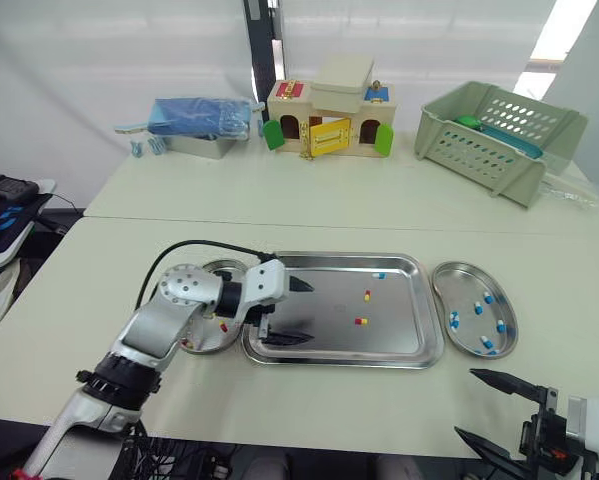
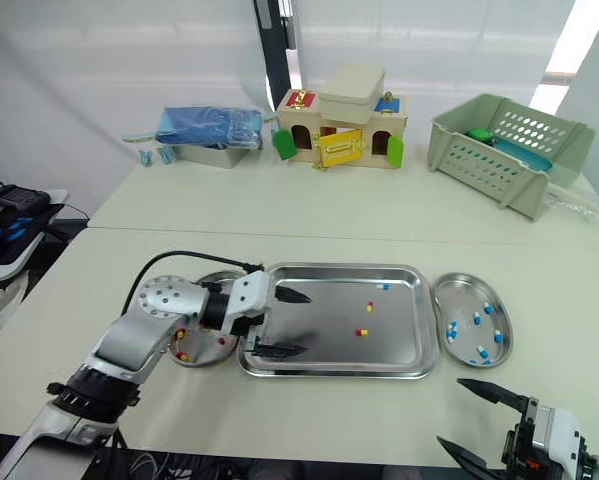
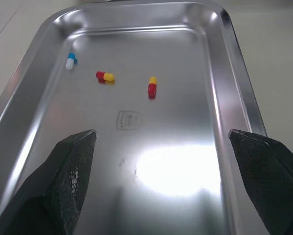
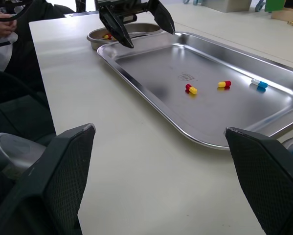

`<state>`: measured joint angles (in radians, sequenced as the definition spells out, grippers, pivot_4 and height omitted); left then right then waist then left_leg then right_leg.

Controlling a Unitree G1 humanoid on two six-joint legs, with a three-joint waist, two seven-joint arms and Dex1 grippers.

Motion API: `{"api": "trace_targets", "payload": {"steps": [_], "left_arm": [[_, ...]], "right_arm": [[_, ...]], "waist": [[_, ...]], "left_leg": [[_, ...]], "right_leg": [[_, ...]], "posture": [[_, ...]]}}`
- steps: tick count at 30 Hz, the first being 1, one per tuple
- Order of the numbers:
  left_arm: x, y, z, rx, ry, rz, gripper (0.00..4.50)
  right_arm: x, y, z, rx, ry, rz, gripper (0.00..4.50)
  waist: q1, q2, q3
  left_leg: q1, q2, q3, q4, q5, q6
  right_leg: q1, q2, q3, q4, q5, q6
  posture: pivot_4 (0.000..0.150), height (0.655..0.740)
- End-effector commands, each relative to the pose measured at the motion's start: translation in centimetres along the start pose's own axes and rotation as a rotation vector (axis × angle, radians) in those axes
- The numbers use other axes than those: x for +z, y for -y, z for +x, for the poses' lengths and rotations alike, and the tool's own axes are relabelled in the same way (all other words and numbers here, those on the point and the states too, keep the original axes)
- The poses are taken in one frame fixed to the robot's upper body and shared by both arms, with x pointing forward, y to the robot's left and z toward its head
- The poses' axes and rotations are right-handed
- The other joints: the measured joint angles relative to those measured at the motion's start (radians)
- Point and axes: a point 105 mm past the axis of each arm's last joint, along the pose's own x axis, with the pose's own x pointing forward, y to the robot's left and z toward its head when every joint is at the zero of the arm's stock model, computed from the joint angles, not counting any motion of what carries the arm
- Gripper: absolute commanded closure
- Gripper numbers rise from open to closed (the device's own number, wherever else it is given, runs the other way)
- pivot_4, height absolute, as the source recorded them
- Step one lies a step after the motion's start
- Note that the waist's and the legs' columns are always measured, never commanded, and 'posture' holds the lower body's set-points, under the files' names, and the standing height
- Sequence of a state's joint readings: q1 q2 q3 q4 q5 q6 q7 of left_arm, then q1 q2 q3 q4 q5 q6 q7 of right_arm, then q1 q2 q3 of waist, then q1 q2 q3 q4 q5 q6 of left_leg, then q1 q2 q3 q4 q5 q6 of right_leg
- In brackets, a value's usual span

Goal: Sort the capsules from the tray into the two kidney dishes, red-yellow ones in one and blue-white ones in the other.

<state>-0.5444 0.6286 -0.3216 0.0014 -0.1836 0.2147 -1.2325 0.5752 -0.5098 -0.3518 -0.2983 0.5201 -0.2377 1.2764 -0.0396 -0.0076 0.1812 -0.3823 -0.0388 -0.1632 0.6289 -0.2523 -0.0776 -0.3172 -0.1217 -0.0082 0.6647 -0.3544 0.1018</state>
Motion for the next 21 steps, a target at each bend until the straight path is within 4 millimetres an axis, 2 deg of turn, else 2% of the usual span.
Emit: {"api": "trace_targets", "payload": {"steps": [1,5,9,12,21], "left_arm": [[0.1,-0.7,1.6,0.005,-0.045,-0.003,0.0],[0.8,-0.6,4.4,-0.015,-0.045,-0.011,0.0],[0.9,0.0,6.2,-0.035,-0.035,-0.032,0.0],[0.7,0.7,6.9,-0.057,-0.043,-0.049,0.0],[0.3,0.7,8.4,-0.052,-0.058,-0.047,0.0]], "right_arm": [[0.1,0.2,-0.1,-0.028,0.005,-0.019,0.04],[0.0,0.3,0.2,-0.042,0.007,-0.028,0.04],[0.1,0.3,0.5,-0.053,0.013,-0.029,0.04],[0.2,0.3,0.6,-0.058,0.015,-0.032,0.04],[0.3,0.4,0.7,-0.072,0.016,-0.034,0.04]], "waist": [[0.001,0.0,0.0],[0.001,0.0,0.0],[0.001,0.0,0.0],[0.001,0.0,0.0],[0.006,0.0,0.0]], "left_leg": [[0.0,0.0,0.0,0.0,0.0,0.0],[0.0,0.0,0.0,0.0,0.0,0.0],[0.0,0.0,0.0,0.0,0.002,-0.003],[0.0,0.0,0.0,0.0,0.002,-0.003],[0.0,0.0,0.0,0.0,0.002,-0.003]], "right_leg": [[0.0,0.0,0.0,0.0,0.0,0.0],[0.0,0.0,0.0,0.0,0.0,0.0],[0.0,0.0,0.0,0.0,0.0,0.0],[0.0,0.0,0.0,0.0,0.0,0.0],[0.0,0.0,0.0,0.0,0.0,0.0]], "posture": [[0.15,0.74],[0.15,0.74],[0.15,0.74],[0.15,0.74],[0.15,0.74]]}}
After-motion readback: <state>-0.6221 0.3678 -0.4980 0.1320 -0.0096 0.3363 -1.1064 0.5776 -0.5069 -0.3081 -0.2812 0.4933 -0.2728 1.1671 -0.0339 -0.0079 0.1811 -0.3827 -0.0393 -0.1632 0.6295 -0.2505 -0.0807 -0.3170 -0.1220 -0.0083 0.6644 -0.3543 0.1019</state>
